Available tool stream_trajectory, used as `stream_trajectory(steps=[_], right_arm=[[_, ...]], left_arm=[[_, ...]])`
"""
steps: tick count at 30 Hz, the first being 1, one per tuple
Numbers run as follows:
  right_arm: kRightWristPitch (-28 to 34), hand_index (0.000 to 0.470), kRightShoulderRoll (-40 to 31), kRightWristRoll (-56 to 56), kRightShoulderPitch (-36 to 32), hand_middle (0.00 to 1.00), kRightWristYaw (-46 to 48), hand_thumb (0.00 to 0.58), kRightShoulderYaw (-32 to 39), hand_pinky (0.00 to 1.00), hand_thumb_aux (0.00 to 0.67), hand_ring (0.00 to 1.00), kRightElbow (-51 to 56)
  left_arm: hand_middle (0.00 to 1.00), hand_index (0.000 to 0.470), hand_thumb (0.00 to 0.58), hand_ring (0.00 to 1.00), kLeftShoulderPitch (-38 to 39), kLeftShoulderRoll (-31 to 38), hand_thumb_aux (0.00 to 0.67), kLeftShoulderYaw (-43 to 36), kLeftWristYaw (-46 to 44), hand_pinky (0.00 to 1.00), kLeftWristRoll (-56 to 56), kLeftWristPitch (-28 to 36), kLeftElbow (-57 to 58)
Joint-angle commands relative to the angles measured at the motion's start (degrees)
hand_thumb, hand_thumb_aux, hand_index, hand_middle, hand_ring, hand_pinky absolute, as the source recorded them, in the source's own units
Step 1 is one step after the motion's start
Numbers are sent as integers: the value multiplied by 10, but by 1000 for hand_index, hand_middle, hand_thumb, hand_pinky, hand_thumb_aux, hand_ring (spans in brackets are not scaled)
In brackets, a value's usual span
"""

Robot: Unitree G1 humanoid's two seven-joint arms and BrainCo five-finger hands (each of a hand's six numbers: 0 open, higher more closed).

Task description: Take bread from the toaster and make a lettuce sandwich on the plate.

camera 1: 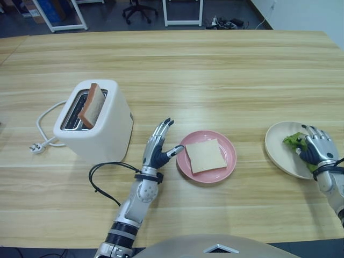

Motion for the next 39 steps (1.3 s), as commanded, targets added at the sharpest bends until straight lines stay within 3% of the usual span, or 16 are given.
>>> stream_trajectory(steps=[1,4,8,13,17,23,39], right_arm=[[7,470,-6,5,35,0,-19,580,-40,0,670,0,-115],[12,470,9,3,47,0,-13,580,-61,0,670,0,-221],[17,470,67,-12,8,0,23,580,-18,0,670,0,-308],[2,470,175,-43,-63,0,66,580,89,0,670,0,-314],[-25,470,226,-76,-58,0,97,580,175,0,670,0,-293],[-45,470,229,-98,-21,0,111,580,219,0,670,0,-265],[-43,470,204,-130,0,0,130,580,208,0,670,0,-302]], left_arm=[[0,0,0,0,-2,0,0,1,3,0,2,3,5],[0,0,0,0,-5,0,0,4,6,0,0,2,9],[0,0,0,0,-14,-2,0,5,10,0,-4,-1,21],[0,0,0,0,-28,-4,0,4,11,0,-13,-8,41],[0,0,0,0,-32,-4,0,6,11,0,-16,-12,50],[0,0,0,0,-34,-5,0,4,13,0,-16,-12,55],[0,0,0,0,-28,-1,0,7,11,0,-17,-13,54]])
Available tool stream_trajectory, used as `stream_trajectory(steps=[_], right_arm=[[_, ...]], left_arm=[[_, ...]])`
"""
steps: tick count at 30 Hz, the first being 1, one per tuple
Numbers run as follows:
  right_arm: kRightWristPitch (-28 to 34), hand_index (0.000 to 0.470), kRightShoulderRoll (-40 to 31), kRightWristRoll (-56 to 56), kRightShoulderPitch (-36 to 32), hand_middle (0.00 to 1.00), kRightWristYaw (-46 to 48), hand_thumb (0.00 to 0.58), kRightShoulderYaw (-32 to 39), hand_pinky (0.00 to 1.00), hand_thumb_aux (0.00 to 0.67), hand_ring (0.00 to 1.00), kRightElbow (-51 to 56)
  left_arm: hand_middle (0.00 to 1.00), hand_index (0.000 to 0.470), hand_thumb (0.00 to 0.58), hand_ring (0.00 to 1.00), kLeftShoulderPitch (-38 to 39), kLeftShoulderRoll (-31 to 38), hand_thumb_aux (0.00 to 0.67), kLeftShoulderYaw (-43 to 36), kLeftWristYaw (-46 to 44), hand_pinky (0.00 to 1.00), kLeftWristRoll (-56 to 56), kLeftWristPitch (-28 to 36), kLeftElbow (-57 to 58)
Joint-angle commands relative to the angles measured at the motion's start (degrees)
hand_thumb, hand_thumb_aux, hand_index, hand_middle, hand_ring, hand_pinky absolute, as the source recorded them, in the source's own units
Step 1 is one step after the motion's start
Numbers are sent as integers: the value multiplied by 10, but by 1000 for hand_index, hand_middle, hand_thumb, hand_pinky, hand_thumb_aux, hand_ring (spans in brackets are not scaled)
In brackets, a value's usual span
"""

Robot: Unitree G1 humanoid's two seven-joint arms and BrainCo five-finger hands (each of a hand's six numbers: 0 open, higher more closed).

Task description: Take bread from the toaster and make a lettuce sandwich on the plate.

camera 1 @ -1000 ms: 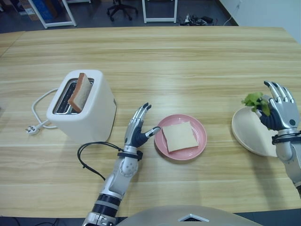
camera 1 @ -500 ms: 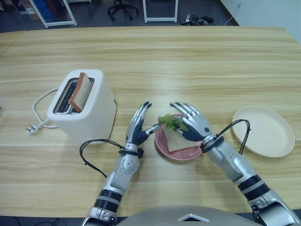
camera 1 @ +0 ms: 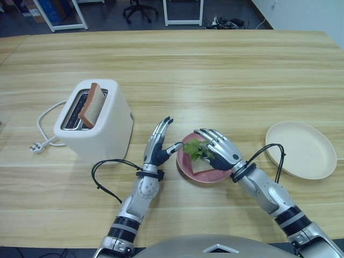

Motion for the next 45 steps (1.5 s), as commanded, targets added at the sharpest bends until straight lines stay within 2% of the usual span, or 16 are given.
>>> stream_trajectory(steps=[1,12,13,14,15,16,17,23,27,30,33,36,39,41,45], right_arm=[[3,470,-17,-14,13,0,16,580,-5,0,670,0,-20],[12,470,-55,-36,49,0,51,580,-14,0,670,0,-54],[13,429,-57,-37,49,0,54,576,-13,0,612,0,-53],[14,300,-57,-39,49,0,58,505,-10,0,428,0,-50],[16,245,-56,-41,50,0,60,447,-7,0,349,0,-48],[17,146,-56,-42,50,0,61,304,-5,0,208,0,-47],[18,0,-56,-43,52,0,63,0,-5,0,0,0,-48],[15,0,-56,-6,64,0,72,0,-33,0,0,0,-76],[3,0,-61,99,83,0,84,0,-110,0,0,0,-147],[-6,0,-31,241,83,0,88,0,-185,0,0,0,-182],[0,0,20,365,81,0,86,0,-232,0,0,0,-179],[5,0,55,413,88,0,89,0,-246,0,0,0,-154],[2,0,74,423,96,0,93,0,-247,0,0,0,-140],[0,0,80,423,98,0,96,0,-251,0,0,0,-134],[-3,0,87,419,100,0,102,0,-254,0,0,0,-129]], left_arm=[[0,0,0,0,3,4,0,5,-2,0,-4,1,1],[0,0,0,0,8,9,0,8,-5,0,-5,1,-1],[0,0,0,0,7,9,0,8,-4,0,-5,1,0],[0,0,0,0,7,9,0,7,-5,0,-5,2,0],[0,0,0,0,6,9,0,7,-5,0,-5,2,0],[0,0,0,0,5,9,0,7,-6,0,-5,1,1],[0,0,0,0,4,11,0,7,-6,0,-6,0,2],[0,0,0,0,7,16,0,11,-7,0,-7,-2,-3],[0,0,0,0,17,20,0,17,-8,0,-5,-6,-39],[0,0,0,0,37,32,0,48,6,0,11,-19,-146],[0,0,0,0,51,49,0,126,29,0,65,-16,-300],[0,0,0,0,49,95,0,234,20,0,138,35,-377],[0,0,0,0,49,124,0,308,-6,0,170,105,-367],[0,0,0,0,47,133,0,328,-22,0,193,151,-342],[0,0,0,0,36,138,0,318,-62,0,211,223,-274]])
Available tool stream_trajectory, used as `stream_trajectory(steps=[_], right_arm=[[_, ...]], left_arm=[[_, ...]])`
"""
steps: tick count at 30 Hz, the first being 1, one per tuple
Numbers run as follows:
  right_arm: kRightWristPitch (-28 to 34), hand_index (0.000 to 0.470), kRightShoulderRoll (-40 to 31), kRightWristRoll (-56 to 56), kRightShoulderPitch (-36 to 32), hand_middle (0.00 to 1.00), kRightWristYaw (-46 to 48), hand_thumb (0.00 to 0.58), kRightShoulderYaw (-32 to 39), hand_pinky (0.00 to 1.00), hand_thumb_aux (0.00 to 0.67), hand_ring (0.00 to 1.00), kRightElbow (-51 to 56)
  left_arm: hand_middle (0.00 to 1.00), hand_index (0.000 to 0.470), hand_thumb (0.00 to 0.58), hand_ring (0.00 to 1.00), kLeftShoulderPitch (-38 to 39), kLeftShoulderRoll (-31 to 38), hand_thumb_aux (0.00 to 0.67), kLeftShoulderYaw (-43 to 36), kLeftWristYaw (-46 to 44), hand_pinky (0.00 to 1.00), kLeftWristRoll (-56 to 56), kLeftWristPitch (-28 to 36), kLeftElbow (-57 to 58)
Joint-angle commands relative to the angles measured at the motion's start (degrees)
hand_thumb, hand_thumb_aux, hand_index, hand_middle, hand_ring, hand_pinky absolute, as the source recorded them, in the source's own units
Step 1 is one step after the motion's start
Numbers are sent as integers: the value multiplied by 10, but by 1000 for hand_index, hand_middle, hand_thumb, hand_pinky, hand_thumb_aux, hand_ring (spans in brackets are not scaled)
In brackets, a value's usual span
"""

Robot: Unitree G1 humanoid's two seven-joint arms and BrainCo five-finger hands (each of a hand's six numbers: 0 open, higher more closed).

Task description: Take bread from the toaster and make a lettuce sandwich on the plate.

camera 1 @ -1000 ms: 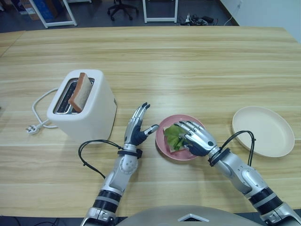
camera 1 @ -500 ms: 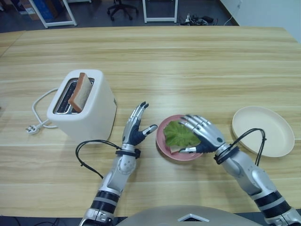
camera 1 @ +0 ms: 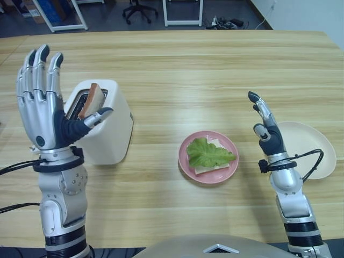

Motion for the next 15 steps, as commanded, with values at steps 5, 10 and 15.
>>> stream_trajectory(steps=[5,10,15], right_arm=[[-3,0,7,-2,8,0,15,0,-12,0,0,0,7],[-7,0,6,-7,11,0,17,0,-12,0,0,0,12],[-8,0,5,-11,15,0,20,0,-15,0,0,0,10]], left_arm=[[0,0,0,0,-20,4,0,-25,-65,0,-18,86,103],[0,343,538,0,-28,6,489,-36,-77,0,-55,97,142],[1000,470,580,1000,-24,6,670,-42,-82,1000,-89,94,135]])
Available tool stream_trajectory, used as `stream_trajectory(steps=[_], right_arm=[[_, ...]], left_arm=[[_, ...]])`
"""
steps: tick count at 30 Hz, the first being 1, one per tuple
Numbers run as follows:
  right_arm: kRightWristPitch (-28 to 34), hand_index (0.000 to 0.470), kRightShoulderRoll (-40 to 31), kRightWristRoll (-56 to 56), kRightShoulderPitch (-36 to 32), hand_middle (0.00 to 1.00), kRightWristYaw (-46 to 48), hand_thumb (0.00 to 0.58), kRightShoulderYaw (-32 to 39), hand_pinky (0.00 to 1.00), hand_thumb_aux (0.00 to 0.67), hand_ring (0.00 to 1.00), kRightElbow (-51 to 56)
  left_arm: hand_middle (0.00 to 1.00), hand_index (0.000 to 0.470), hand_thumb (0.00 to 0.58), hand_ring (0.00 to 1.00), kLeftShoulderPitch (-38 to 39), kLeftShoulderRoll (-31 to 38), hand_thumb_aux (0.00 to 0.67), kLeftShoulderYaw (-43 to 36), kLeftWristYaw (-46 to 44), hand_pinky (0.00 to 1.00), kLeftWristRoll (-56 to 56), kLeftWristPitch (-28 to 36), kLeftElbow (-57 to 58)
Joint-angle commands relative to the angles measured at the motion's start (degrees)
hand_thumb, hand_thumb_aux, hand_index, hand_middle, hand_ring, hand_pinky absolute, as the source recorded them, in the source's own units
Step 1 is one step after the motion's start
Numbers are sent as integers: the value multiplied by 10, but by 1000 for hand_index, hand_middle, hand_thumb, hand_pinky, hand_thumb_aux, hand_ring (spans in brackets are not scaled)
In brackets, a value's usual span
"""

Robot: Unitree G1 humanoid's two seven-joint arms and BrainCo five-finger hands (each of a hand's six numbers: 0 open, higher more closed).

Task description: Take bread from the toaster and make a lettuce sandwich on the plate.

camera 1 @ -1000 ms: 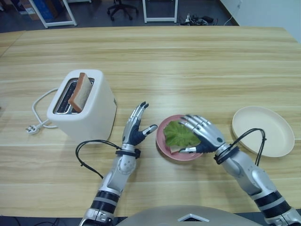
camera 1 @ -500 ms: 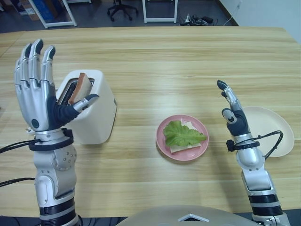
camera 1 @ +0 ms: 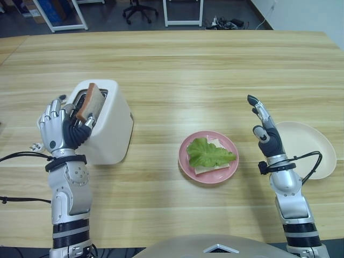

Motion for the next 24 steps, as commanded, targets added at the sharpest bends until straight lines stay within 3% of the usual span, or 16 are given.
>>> stream_trajectory(steps=[1,6,10,13,15,18,21,24], right_arm=[[0,0,0,-5,9,0,6,0,-8,0,0,0,1],[-1,0,1,-10,10,0,6,0,-7,0,0,0,4],[-1,0,4,-13,8,0,4,0,-7,0,0,0,9],[-3,0,9,-14,5,0,3,0,-6,0,0,0,12],[-4,0,12,-11,2,0,2,0,-10,0,0,0,15],[-4,0,16,-1,-2,0,-3,0,-23,0,0,0,16],[-1,0,16,12,-8,0,-13,0,-51,0,0,0,19],[1,0,14,24,-10,0,-24,0,-84,0,0,0,26]], left_arm=[[1000,470,580,1000,10,5,670,-8,-12,1000,-22,2,-1],[1000,470,580,1000,8,0,670,-8,37,1000,-34,-34,-29],[1000,470,580,1000,-18,-24,670,44,189,1000,-51,-121,-93],[1000,470,580,1000,-26,-37,670,91,244,1000,-104,-188,-152],[1000,470,580,1000,-25,-42,670,87,227,1000,-162,-230,-193],[1000,470,580,1000,-25,-50,670,12,145,1000,-271,-259,-226],[1000,470,580,1000,-27,-84,670,-105,43,1000,-410,-235,-224],[1000,470,580,1000,-24,-126,670,-211,-35,1000,-470,-193,-165]])
